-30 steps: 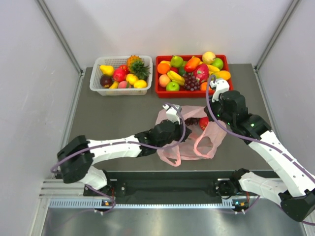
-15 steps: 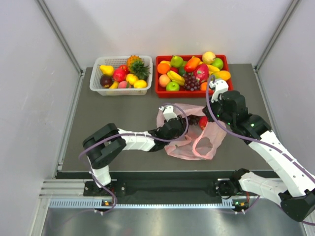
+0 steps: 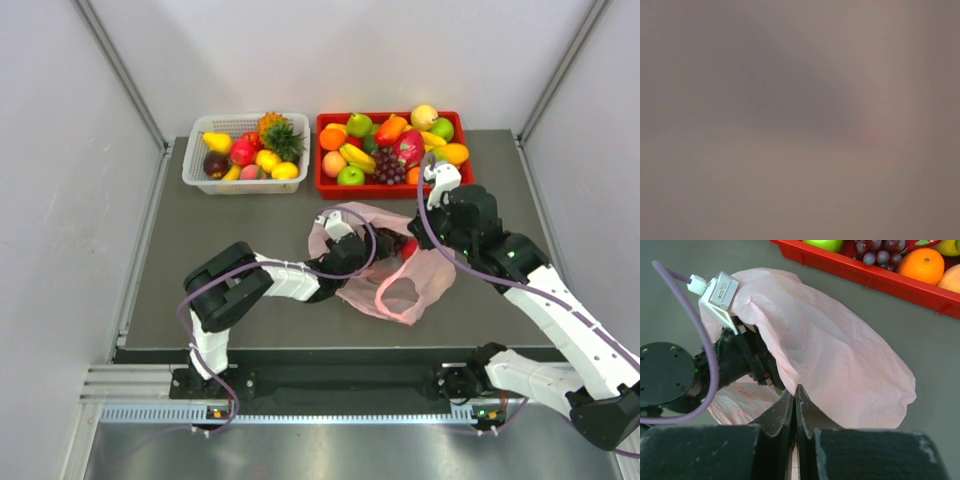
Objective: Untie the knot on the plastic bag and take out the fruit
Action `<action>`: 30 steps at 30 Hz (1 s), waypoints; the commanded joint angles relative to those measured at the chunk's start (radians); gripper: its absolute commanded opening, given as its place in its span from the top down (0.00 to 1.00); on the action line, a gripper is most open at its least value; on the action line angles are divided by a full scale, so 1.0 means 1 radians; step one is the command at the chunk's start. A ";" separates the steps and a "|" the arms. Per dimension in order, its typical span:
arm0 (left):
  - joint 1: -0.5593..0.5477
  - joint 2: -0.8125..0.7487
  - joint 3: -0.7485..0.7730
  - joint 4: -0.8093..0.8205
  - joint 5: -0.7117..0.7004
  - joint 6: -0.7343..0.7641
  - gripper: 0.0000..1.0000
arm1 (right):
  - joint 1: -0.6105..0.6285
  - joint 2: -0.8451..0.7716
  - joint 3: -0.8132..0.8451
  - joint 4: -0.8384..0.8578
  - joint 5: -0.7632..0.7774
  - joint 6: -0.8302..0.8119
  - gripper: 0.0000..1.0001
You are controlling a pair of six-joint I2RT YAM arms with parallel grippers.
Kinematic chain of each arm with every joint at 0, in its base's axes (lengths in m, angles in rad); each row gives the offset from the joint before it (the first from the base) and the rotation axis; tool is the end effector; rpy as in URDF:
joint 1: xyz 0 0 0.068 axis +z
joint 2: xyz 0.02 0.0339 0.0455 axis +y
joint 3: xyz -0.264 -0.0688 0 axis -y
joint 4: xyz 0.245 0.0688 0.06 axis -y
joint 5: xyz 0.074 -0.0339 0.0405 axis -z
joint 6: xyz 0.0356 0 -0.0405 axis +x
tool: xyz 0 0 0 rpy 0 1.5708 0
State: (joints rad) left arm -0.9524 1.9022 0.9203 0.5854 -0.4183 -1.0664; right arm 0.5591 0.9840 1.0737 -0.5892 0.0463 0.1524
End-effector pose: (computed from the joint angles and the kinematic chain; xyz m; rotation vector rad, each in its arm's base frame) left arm 0.2380 -0.3095 0.1516 -0.4014 2.0079 -0.9130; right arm 0.1777 0.1093 0.3626 -0.3944 2.0553 0.3872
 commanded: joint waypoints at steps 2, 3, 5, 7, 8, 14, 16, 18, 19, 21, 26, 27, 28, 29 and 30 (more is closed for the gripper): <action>0.044 0.073 0.070 0.036 -0.011 -0.085 0.01 | 0.001 0.004 0.000 0.058 -0.016 0.006 1.00; 0.046 0.086 0.081 0.034 -0.010 -0.093 0.01 | 0.001 0.005 0.000 0.060 -0.020 0.006 1.00; 0.050 0.106 0.107 0.024 -0.023 -0.130 0.01 | 0.002 0.012 0.002 0.058 -0.025 0.004 1.00; 0.055 0.129 0.127 0.042 -0.024 -0.145 0.01 | 0.002 0.013 0.000 0.060 -0.029 -0.001 1.00; 0.056 0.149 0.141 0.031 -0.016 -0.158 0.01 | 0.002 0.013 -0.001 0.060 -0.026 -0.002 1.00; 0.075 0.196 0.147 0.158 0.033 -0.216 0.22 | 0.004 0.013 -0.003 0.054 -0.036 -0.008 1.00; 0.081 0.204 0.149 0.185 0.055 -0.218 0.29 | 0.004 0.013 -0.003 0.051 -0.033 -0.010 1.00; 0.084 0.216 0.167 0.154 0.067 -0.216 0.35 | 0.004 0.012 0.002 0.049 -0.034 -0.010 1.00; 0.089 0.230 0.181 0.149 0.076 -0.225 0.39 | 0.004 0.013 0.003 0.048 -0.036 -0.007 1.00; 0.095 0.247 0.196 0.157 0.113 -0.253 0.51 | 0.005 0.015 0.003 0.049 -0.039 -0.005 1.00; 0.109 0.265 0.180 0.223 0.156 -0.259 0.79 | 0.005 0.013 0.002 0.037 -0.028 -0.008 1.00; 0.109 0.259 0.157 0.246 0.161 -0.254 0.88 | 0.005 0.013 0.002 0.037 -0.025 -0.010 1.00; 0.107 0.239 0.146 0.267 0.173 -0.239 0.92 | 0.005 0.012 0.000 0.037 -0.022 -0.011 1.00; 0.109 0.227 0.137 0.269 0.176 -0.231 0.95 | 0.005 0.010 0.005 0.034 -0.020 -0.011 1.00; 0.107 0.213 0.115 0.272 0.184 -0.212 1.00 | 0.005 0.010 0.005 0.035 -0.017 -0.013 1.00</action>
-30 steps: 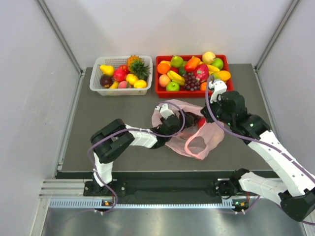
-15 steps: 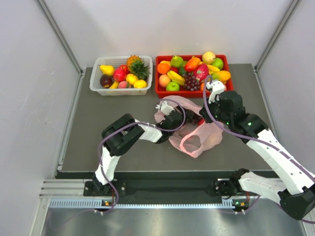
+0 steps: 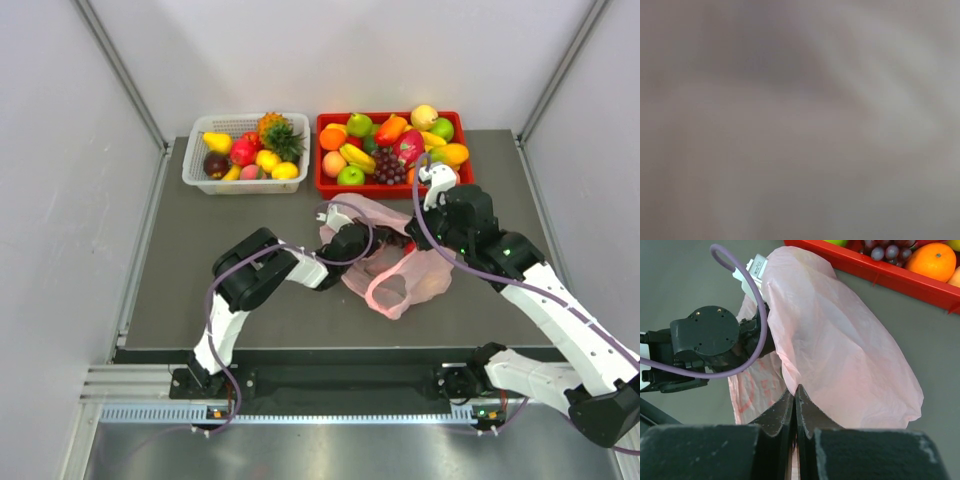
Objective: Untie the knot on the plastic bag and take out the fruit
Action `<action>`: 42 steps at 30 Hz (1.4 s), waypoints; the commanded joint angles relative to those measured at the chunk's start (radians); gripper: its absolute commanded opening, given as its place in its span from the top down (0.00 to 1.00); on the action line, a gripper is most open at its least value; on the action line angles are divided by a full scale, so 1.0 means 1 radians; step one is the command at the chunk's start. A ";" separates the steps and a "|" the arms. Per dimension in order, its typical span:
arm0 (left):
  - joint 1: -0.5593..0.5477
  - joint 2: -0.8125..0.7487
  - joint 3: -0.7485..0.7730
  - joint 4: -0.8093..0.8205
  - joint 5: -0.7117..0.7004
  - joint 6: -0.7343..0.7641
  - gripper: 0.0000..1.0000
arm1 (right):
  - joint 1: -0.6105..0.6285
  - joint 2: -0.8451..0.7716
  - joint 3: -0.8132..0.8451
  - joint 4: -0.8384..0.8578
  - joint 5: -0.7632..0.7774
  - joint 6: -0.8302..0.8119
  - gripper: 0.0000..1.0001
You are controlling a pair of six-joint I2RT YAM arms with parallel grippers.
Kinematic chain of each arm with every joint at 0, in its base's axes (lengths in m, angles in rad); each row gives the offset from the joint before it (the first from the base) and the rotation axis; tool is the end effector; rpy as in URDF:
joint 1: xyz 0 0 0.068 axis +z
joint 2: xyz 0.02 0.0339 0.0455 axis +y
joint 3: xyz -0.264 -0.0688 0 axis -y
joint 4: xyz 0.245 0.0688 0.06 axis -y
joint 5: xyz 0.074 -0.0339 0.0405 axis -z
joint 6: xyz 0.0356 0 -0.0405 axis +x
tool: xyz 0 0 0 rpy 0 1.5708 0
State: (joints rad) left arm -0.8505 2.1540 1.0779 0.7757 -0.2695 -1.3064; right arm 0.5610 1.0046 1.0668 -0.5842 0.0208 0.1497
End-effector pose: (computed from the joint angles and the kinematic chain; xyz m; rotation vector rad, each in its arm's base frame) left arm 0.2960 -0.3229 0.1147 -0.6607 1.9444 -1.1964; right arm 0.1817 0.1133 0.3568 -0.4202 2.0767 0.4057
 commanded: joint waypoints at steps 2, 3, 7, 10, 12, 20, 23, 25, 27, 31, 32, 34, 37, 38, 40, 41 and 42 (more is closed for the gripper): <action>0.005 -0.091 -0.068 0.088 0.062 0.051 1.00 | 0.004 -0.014 0.018 0.021 0.019 -0.013 1.00; 0.007 -0.109 -0.096 0.088 0.075 0.061 1.00 | 0.005 -0.015 0.016 0.020 0.025 -0.015 1.00; 0.001 -0.253 -0.183 0.059 0.131 0.143 1.00 | 0.004 -0.027 0.019 0.015 0.053 -0.019 1.00; -0.004 -0.360 -0.275 0.043 0.171 0.190 1.00 | 0.002 -0.029 0.028 0.006 0.065 -0.021 1.00; -0.002 -0.410 -0.335 0.027 0.208 0.214 1.00 | 0.002 -0.027 0.035 0.004 0.076 -0.022 1.00; -0.004 -0.612 -0.365 -0.140 0.484 0.314 1.00 | 0.002 -0.003 0.041 0.010 0.091 -0.006 1.00; -0.004 -0.657 -0.363 -0.208 0.552 0.344 1.00 | 0.002 0.000 0.044 0.015 0.093 -0.002 1.00; -0.004 -0.713 -0.366 -0.325 0.588 0.383 1.00 | 0.002 -0.001 0.047 0.011 0.094 -0.004 1.00; -0.004 -0.790 -0.381 -0.393 0.604 0.438 1.00 | 0.002 -0.004 0.045 0.009 0.102 -0.002 1.00; -0.004 -0.959 -0.456 -0.460 0.590 0.501 1.00 | -0.001 -0.014 0.036 0.009 0.111 -0.009 1.00; -0.004 -0.989 -0.479 -0.460 0.604 0.518 1.00 | -0.001 -0.015 0.035 0.012 0.111 -0.009 1.00; -0.004 -1.062 -0.498 -0.458 0.613 0.527 0.99 | -0.001 -0.014 0.027 0.010 0.114 -0.013 1.00; -0.002 -1.096 -0.480 -0.561 0.635 0.601 0.98 | -0.006 -0.014 0.019 0.014 0.110 -0.012 1.00; 0.001 -1.091 -0.460 -0.596 0.660 0.636 0.98 | -0.006 -0.014 0.018 0.017 0.108 -0.012 1.00; 0.001 -1.076 -0.454 -0.639 0.714 0.656 0.99 | -0.006 -0.014 0.010 0.017 0.107 -0.013 1.00; -0.001 -1.071 -0.455 -0.641 0.740 0.664 1.00 | -0.007 -0.014 0.009 0.020 0.107 -0.015 1.00; 0.001 -1.066 -0.454 -0.641 0.792 0.688 1.00 | -0.007 -0.014 0.007 0.020 0.107 -0.015 1.00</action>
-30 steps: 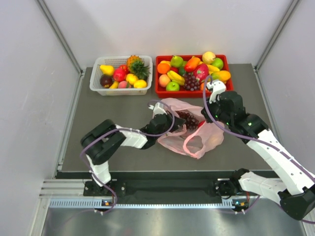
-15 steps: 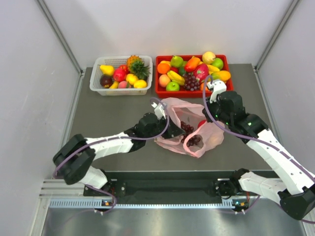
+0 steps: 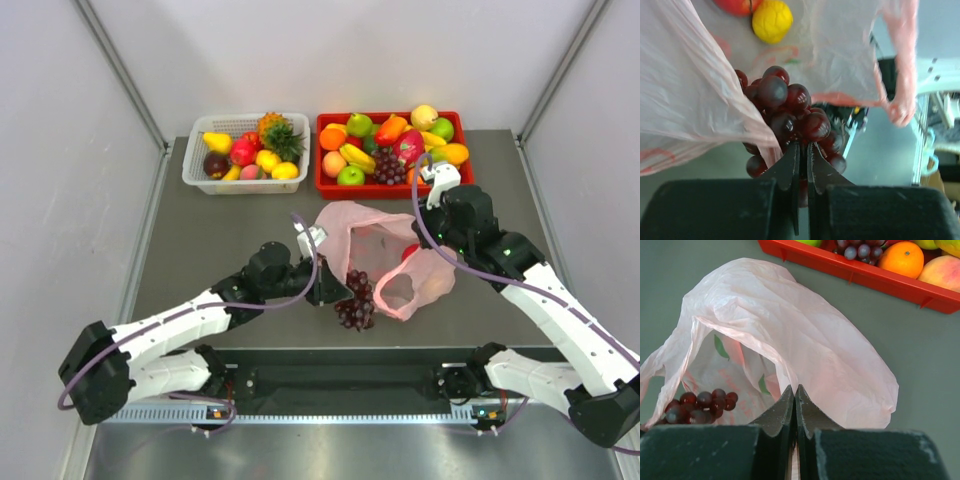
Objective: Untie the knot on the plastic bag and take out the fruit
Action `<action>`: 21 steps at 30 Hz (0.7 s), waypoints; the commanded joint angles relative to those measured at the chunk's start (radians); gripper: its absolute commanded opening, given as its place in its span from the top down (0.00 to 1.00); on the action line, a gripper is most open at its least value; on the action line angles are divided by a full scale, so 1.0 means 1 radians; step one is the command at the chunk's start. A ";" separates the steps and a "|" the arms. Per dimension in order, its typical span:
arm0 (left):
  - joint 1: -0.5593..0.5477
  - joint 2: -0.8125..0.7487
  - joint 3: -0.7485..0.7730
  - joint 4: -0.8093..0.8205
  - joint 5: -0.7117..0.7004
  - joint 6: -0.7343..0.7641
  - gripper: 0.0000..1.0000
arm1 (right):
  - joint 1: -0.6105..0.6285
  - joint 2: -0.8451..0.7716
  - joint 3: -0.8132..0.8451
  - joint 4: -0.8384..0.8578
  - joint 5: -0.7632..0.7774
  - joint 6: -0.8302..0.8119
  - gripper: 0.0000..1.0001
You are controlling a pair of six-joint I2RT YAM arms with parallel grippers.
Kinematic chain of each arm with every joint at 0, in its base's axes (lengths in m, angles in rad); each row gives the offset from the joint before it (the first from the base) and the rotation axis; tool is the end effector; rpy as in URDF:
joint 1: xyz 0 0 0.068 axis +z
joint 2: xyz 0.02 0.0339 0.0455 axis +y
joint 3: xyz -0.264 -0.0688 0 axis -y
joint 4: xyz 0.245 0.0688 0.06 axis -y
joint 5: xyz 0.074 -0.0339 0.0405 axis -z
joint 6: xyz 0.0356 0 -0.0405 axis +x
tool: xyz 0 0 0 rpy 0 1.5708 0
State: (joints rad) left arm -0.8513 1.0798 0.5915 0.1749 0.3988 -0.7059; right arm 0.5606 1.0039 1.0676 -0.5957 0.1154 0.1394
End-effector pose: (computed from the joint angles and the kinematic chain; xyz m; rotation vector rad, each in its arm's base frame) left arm 0.1488 -0.1909 0.2514 0.4618 2.0786 -1.3788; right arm 0.1827 0.1099 0.3562 -0.3733 2.0799 0.2995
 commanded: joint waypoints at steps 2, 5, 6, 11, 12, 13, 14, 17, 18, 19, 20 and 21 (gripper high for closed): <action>0.001 0.008 0.048 -0.070 0.172 0.109 1.00 | -0.007 -0.013 0.003 0.034 0.015 -0.004 1.00; 0.000 -0.029 0.053 -0.046 0.270 0.131 1.00 | -0.007 -0.010 0.008 0.036 0.017 -0.008 1.00; 0.001 -0.053 0.057 -0.043 0.287 0.137 1.00 | -0.008 -0.008 0.008 0.036 0.017 -0.008 1.00; 0.001 -0.089 0.109 -0.116 0.417 0.169 0.99 | -0.010 -0.004 0.008 0.042 0.015 -0.006 1.00; 0.001 -0.090 0.116 -0.127 0.458 0.178 0.99 | -0.010 -0.004 0.008 0.043 0.018 -0.007 1.00; 0.000 -0.092 0.122 -0.132 0.500 0.178 0.98 | -0.010 -0.004 0.008 0.042 0.018 -0.006 1.00; 0.001 -0.096 0.135 -0.144 0.555 0.180 0.97 | -0.010 -0.004 0.008 0.045 0.020 -0.007 1.00; 0.001 -0.126 0.162 -0.199 0.612 0.186 0.97 | -0.011 -0.001 0.009 0.047 0.020 -0.009 1.00; 0.001 -0.153 0.174 -0.248 0.595 0.197 0.97 | -0.011 -0.001 0.009 0.047 0.018 -0.008 1.00; 0.001 -0.171 0.215 -0.291 0.554 0.239 0.97 | -0.011 -0.001 0.009 0.047 0.020 -0.009 1.00; 0.001 -0.188 0.238 -0.346 0.504 0.258 0.97 | -0.013 -0.001 0.008 0.045 0.020 -0.008 1.00; 0.001 -0.225 0.261 -0.406 0.383 0.270 0.99 | -0.013 -0.001 0.008 0.048 0.020 -0.006 1.00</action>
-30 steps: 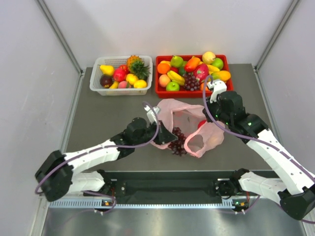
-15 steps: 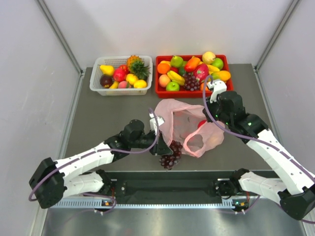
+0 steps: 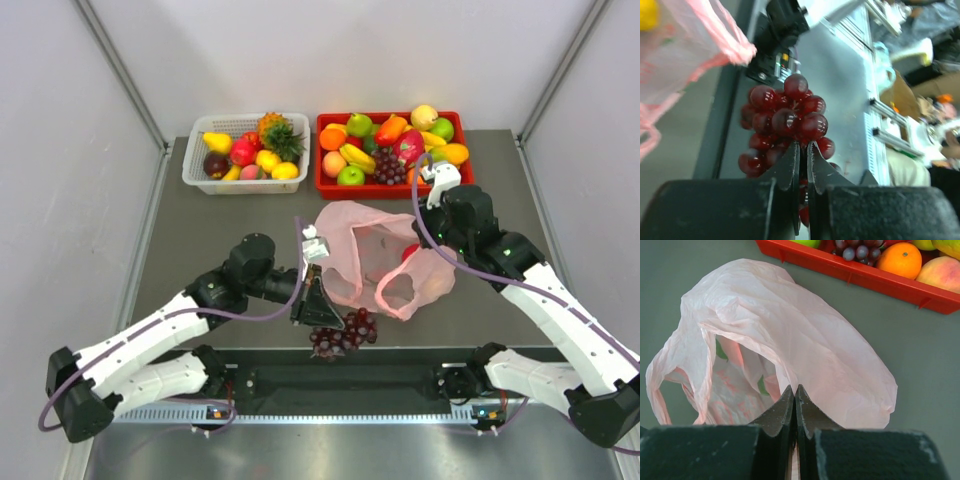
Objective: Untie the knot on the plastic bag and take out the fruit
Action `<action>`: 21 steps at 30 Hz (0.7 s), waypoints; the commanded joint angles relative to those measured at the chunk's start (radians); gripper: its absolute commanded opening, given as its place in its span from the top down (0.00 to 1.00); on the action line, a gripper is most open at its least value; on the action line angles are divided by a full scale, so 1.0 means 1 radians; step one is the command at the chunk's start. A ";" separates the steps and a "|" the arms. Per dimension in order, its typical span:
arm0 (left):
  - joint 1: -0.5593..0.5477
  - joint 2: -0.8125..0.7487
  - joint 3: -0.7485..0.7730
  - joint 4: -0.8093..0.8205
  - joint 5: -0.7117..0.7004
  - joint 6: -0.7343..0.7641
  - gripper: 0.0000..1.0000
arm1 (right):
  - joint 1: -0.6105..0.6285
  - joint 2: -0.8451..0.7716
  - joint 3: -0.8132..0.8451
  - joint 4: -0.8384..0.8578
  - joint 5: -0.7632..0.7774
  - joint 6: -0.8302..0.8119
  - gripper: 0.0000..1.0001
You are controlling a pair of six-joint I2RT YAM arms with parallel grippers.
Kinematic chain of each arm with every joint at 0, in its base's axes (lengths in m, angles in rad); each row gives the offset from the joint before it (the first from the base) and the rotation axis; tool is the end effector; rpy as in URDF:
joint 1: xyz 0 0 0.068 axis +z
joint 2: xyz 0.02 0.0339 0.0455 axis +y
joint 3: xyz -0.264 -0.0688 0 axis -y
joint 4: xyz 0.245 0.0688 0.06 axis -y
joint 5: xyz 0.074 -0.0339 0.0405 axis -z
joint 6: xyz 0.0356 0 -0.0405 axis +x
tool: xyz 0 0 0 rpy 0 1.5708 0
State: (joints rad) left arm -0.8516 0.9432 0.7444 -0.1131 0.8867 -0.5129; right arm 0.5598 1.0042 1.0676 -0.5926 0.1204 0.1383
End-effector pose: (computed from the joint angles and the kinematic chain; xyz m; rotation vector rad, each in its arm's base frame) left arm 0.1168 -0.1753 0.3080 1.0432 1.8990 -1.6950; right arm 0.1831 0.1097 0.3564 -0.3697 2.0768 0.2942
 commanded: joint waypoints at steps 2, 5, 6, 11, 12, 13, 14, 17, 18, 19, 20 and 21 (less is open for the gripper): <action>0.002 -0.130 0.174 -0.166 -0.222 0.106 1.00 | -0.012 -0.003 0.009 0.047 0.010 -0.005 1.00; 0.002 -0.144 0.268 -0.250 -0.545 0.126 1.00 | -0.011 -0.004 0.012 0.047 0.005 -0.005 1.00; 0.002 -0.147 0.286 -0.261 -0.690 0.126 1.00 | -0.012 -0.004 0.012 0.045 0.004 -0.005 1.00; 0.002 -0.127 0.386 -0.235 -1.029 0.163 1.00 | -0.012 -0.010 0.015 0.043 0.002 -0.006 1.00; 0.003 -0.120 0.395 -0.226 -1.101 0.172 1.00 | -0.012 -0.010 0.018 0.043 0.002 -0.008 1.00; 0.005 -0.110 0.404 -0.194 -1.212 0.204 1.00 | -0.012 -0.009 0.018 0.043 0.001 -0.008 1.00; 0.009 -0.089 0.408 -0.174 -1.267 0.226 1.00 | -0.012 -0.007 0.020 0.045 -0.001 -0.008 1.00; 0.052 -0.037 0.418 -0.088 -1.358 0.283 1.00 | -0.012 -0.003 0.026 0.045 -0.004 -0.008 1.00; 0.072 -0.023 0.427 -0.076 -1.361 0.287 1.00 | -0.011 -0.003 0.028 0.045 -0.004 -0.009 1.00; 0.121 0.009 0.435 -0.063 -1.344 0.292 1.00 | -0.012 -0.001 0.029 0.043 -0.004 -0.011 1.00; 0.150 0.025 0.440 -0.034 -1.335 0.292 1.00 | -0.012 -0.003 0.031 0.045 -0.004 -0.012 1.00; 0.184 0.040 0.446 -0.020 -1.312 0.287 1.00 | -0.012 -0.004 0.029 0.043 -0.004 -0.012 1.00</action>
State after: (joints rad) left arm -0.7479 0.9447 1.1339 -0.2832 -0.3477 -0.2691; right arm 0.5598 1.0042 1.0676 -0.5922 0.1192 0.1352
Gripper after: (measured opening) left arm 0.056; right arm 0.004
